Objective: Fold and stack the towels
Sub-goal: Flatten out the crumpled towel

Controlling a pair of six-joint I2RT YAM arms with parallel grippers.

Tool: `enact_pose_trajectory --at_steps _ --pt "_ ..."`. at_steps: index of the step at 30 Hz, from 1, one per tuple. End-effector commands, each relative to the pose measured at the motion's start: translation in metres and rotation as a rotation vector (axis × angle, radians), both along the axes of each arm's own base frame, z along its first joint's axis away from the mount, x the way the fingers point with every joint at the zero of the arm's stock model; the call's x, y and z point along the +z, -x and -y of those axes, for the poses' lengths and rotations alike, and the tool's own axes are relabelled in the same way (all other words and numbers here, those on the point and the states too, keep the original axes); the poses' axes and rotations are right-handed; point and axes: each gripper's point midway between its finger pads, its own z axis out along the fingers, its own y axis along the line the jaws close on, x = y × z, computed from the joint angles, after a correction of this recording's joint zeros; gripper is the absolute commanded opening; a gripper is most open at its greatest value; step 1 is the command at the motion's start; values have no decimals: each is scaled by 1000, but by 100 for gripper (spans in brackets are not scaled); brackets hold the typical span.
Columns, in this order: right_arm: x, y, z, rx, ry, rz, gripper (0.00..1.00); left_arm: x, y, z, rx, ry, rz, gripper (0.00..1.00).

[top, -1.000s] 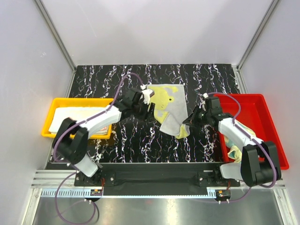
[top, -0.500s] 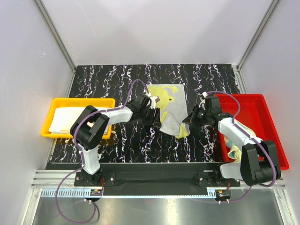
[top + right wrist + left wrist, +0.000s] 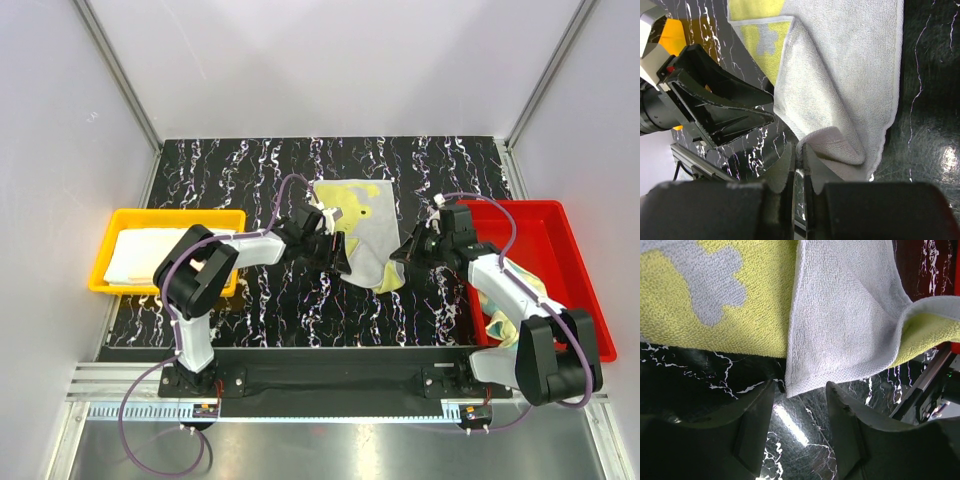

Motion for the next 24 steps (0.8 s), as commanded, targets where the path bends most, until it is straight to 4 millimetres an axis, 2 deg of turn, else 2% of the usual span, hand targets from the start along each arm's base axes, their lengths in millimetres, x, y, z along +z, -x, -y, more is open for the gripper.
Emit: enact_pose_trajectory --at_steps 1,8,15,18,21,24 --pt "14 -7 -2 11 -6 81 0 -41 26 -19 19 -124 -132 52" --pt "17 -7 -2 9 -10 92 0 -51 31 -28 43 -188 -185 44" --pt "13 -5 -3 4 -25 87 0 -57 42 -28 45 -171 -231 30" --pt "13 -3 -4 11 -37 93 0 -52 42 -24 41 -142 -235 18" --pt "15 -1 -5 13 -50 102 0 -43 40 -17 40 -101 -228 1" --pt "21 1 -6 20 -55 120 0 -28 37 -11 29 -68 -218 0"
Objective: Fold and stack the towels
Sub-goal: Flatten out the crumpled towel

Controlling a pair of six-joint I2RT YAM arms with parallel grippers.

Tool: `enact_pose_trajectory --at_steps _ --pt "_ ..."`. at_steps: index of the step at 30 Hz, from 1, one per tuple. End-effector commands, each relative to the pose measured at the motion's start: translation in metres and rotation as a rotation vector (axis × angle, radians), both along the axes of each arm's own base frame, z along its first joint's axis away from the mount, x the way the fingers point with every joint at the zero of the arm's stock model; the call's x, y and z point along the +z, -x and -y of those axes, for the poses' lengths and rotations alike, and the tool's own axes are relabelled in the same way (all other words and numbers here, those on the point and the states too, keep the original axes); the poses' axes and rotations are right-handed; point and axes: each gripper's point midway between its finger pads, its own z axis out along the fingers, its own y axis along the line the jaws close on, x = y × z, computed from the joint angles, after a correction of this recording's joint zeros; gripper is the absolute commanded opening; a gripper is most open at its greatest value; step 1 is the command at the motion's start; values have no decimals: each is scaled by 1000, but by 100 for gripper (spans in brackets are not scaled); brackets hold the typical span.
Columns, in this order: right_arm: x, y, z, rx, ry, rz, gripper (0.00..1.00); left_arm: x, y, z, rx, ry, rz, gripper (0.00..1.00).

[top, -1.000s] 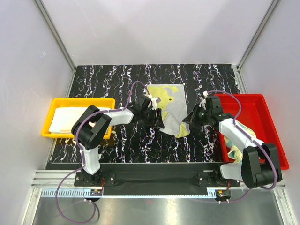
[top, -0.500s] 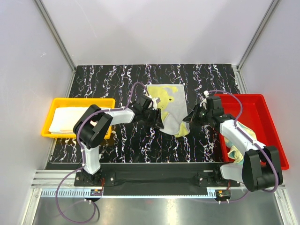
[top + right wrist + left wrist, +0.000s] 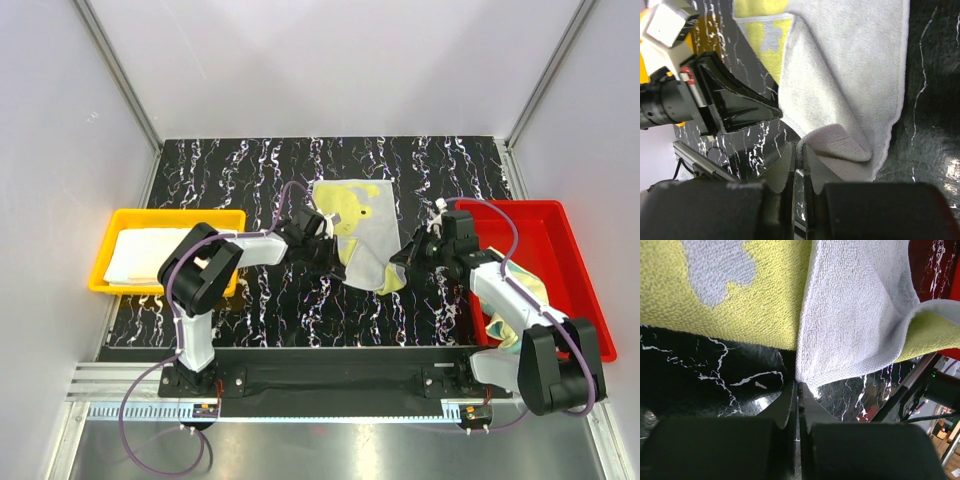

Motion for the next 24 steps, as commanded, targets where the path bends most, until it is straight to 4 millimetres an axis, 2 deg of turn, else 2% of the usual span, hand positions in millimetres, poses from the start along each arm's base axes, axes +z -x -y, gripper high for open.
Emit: enact_pose_trajectory --at_steps 1,4,5,6,7,8,9,10,12,13,15,16,18,19,21,22,24 --pt "27 -8 -5 17 -33 105 0 -6 21 -10 -19 -63 -71 0" --pt "44 -8 -3 28 -13 141 0 24 14 -10 -11 -60 -31 0" --pt "61 -8 -1 46 10 179 0 50 11 -8 -7 -40 -3 0" --pt "70 -8 0 65 23 206 0 64 9 -8 1 -32 16 0" --pt "93 -10 -3 100 24 263 0 91 12 -11 6 -13 50 0" --pt "99 -2 1 150 72 294 0 110 8 -11 26 -5 88 0" --pt "108 0 4 160 99 316 0 125 9 -14 39 2 110 0" --pt "130 -3 8 152 126 366 0 153 15 -20 53 25 153 0" --pt "148 11 14 189 167 403 0 184 20 -25 94 54 202 0" --pt "170 13 14 189 166 452 0 212 29 -31 107 99 246 0" --pt "196 23 16 167 146 491 0 238 39 -36 149 148 270 0" --pt "220 29 13 176 117 539 0 259 49 -44 164 187 302 0" --pt "250 43 11 181 75 608 0 282 60 -48 197 231 316 0" --pt "273 53 8 201 53 665 0 300 72 -56 203 269 338 0" --pt "293 70 10 215 49 705 0 320 86 -59 219 309 348 0" --pt "314 81 9 232 36 757 0 336 93 -64 226 337 367 0" --pt "330 98 9 255 22 807 0 362 110 -71 236 396 399 0"
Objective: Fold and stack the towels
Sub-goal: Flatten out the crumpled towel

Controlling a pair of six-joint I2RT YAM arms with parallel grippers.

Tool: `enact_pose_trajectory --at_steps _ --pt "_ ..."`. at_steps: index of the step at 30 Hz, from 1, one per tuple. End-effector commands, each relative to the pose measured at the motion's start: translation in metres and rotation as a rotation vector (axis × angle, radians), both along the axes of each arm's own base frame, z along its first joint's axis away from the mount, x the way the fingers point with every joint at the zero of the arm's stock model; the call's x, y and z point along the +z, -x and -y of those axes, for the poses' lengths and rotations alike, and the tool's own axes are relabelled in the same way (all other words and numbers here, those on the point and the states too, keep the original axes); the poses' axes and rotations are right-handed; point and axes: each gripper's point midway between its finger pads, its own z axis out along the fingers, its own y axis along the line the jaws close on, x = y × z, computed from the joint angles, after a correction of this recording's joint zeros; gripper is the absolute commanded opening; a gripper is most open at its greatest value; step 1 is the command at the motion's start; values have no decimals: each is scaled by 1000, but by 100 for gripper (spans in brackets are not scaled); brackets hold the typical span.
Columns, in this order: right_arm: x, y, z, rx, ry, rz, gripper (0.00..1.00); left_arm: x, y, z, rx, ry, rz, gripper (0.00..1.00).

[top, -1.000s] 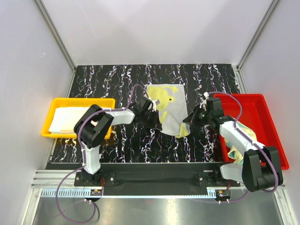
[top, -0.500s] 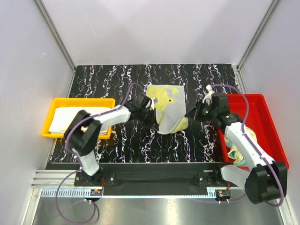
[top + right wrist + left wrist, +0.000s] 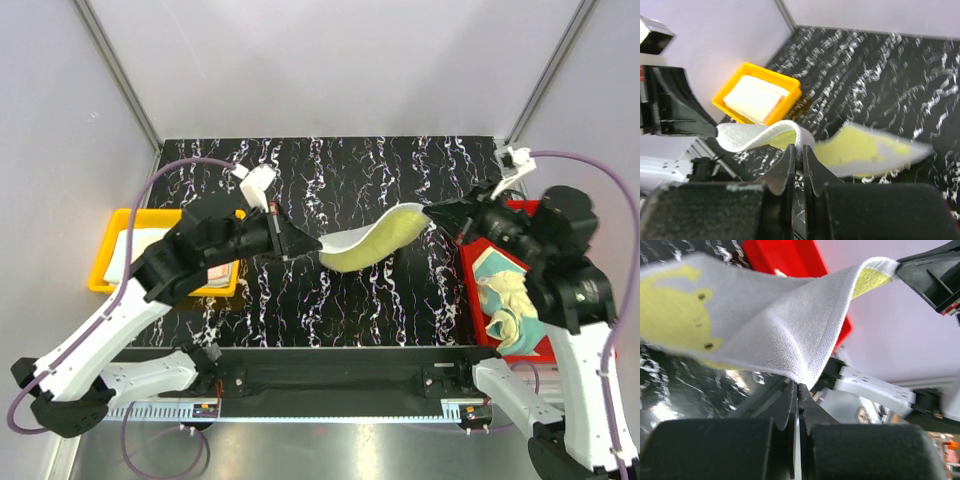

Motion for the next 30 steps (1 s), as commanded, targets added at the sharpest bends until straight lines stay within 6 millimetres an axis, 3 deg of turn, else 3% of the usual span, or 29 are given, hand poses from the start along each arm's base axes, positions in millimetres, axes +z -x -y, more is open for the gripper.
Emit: enact_pose_trajectory --at_steps 1,5,8,10,11,13,15,16,18,19,21,22,24,25,27,29,30 --pt "36 40 -5 96 -13 100 0 39 16 -14 63 75 6 0" --pt "61 54 -11 138 -91 163 0 70 31 -16 40 154 23 0" --pt "74 52 -13 149 -118 211 0 87 29 -18 65 186 48 0" --pt "80 36 -9 97 -115 246 0 84 19 -20 102 138 60 0" --pt "81 28 -7 71 -107 258 0 99 11 -28 158 140 98 0" --pt "88 1 -1 3 -80 301 0 89 -10 -31 232 41 98 0" --pt "99 -21 6 -69 -66 321 0 105 -39 -39 330 4 132 0" --pt "90 -46 4 -86 -36 290 0 107 -53 -41 355 -28 158 0" --pt "88 -71 1 -93 -13 298 0 116 -83 -51 404 -35 168 0" --pt "81 -96 -4 -92 4 299 0 99 -107 -44 405 -74 135 0" --pt "64 -123 -10 -85 29 283 0 90 -143 -47 413 -61 121 0" --pt "54 -149 -14 -85 46 300 0 70 -164 -44 414 -90 91 0" --pt "38 -178 -16 -99 70 297 0 56 -200 -49 429 -86 80 0" --pt "15 -206 -21 -98 100 268 0 30 -227 -50 421 -105 29 0" --pt "4 -234 -28 -81 125 281 0 20 -258 -47 402 -73 40 0" --pt "-50 -287 -37 -60 178 231 0 -1 -298 -41 357 -38 56 0" --pt "-42 -287 -37 -59 173 248 0 -11 -312 -40 346 -30 54 0"
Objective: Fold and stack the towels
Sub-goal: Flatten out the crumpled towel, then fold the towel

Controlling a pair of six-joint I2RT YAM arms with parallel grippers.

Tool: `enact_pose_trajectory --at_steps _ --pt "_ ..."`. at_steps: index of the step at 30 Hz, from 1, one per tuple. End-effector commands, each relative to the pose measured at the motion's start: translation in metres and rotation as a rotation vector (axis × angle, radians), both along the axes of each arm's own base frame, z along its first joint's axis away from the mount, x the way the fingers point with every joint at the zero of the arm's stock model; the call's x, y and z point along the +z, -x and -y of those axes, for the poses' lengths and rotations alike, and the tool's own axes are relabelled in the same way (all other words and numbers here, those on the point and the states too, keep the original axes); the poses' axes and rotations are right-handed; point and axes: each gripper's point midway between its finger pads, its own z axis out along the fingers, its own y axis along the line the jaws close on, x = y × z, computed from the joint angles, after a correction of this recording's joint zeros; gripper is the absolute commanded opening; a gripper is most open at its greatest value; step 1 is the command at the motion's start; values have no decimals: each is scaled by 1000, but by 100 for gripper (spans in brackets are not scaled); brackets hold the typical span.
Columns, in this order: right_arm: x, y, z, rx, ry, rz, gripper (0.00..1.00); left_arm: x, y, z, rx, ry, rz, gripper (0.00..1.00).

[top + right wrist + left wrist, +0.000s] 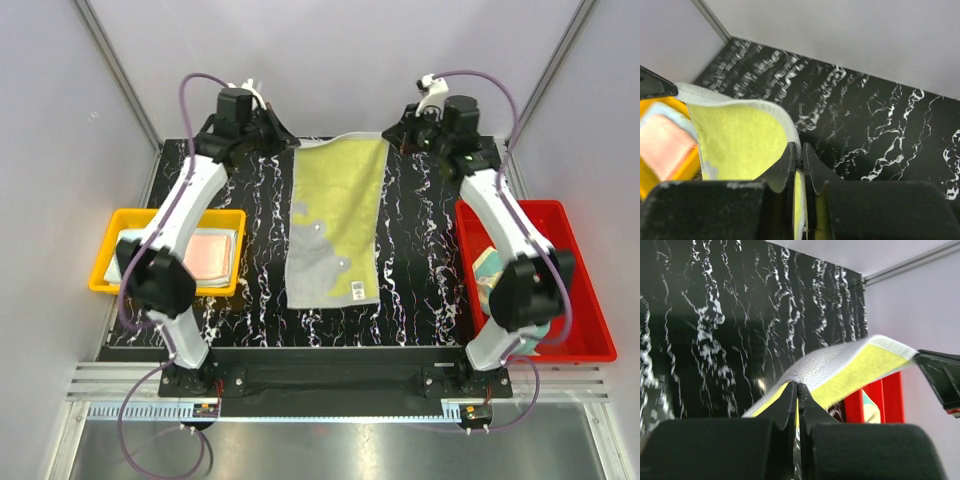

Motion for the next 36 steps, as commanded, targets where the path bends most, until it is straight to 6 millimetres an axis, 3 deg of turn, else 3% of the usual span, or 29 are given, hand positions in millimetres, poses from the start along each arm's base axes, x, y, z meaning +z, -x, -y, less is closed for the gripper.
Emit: enact_pose_trajectory --at_steps 1,2,3,5,6,8,11,12,13,14,15,16,19,20,21,22,25,28,30,32,36 --pt "-7 -61 -6 12 62 150 0 3 -48 12 -141 99 136 0" --pt "-19 -72 -7 17 73 141 0 4 -61 12 -151 108 158 0" --pt "-43 -91 -11 32 81 105 0 -25 -83 14 -157 111 133 0" --pt "-60 -108 -10 52 109 104 0 -28 -102 11 -197 155 138 0" --pt "-74 -117 -14 83 110 94 0 -50 -115 11 -201 169 104 0" --pt "-85 -122 -15 114 112 87 0 -56 -122 11 -234 185 99 0" --pt "-122 -120 -17 165 163 55 0 -82 -120 13 -260 190 39 0" --pt "-129 -119 -16 169 193 54 0 -100 -114 13 -260 195 -12 0" --pt "-134 -117 -15 174 206 53 0 -104 -108 14 -272 198 -33 0" --pt "-155 -106 -12 186 227 -3 0 -116 -100 13 -271 194 -82 0" --pt "-154 -101 -10 197 257 14 0 -132 -91 11 -277 168 -120 0" --pt "-170 -91 -7 202 274 -15 0 -133 -85 6 -262 142 -131 0" --pt "-162 -77 2 194 333 33 0 -156 -59 -5 -252 83 -209 0" --pt "-172 -68 4 201 345 15 0 -149 -49 -7 -255 74 -209 0" --pt "-160 -61 5 206 360 43 0 -151 -43 -10 -256 59 -215 0" --pt "-160 -55 6 214 362 41 0 -160 -33 -11 -258 51 -243 0" --pt "-161 -28 3 272 370 30 0 -157 -11 -14 -276 47 -255 0" --pt "-170 -3 4 276 379 -21 0 -175 20 -21 -274 21 -304 0" --pt "-166 11 5 277 382 -29 0 -173 32 -22 -287 19 -304 0" --pt "-179 28 2 299 389 -59 0 -178 44 -20 -309 18 -325 0" --pt "-184 50 -4 310 393 -69 0 -192 77 -14 -348 3 -358 0"
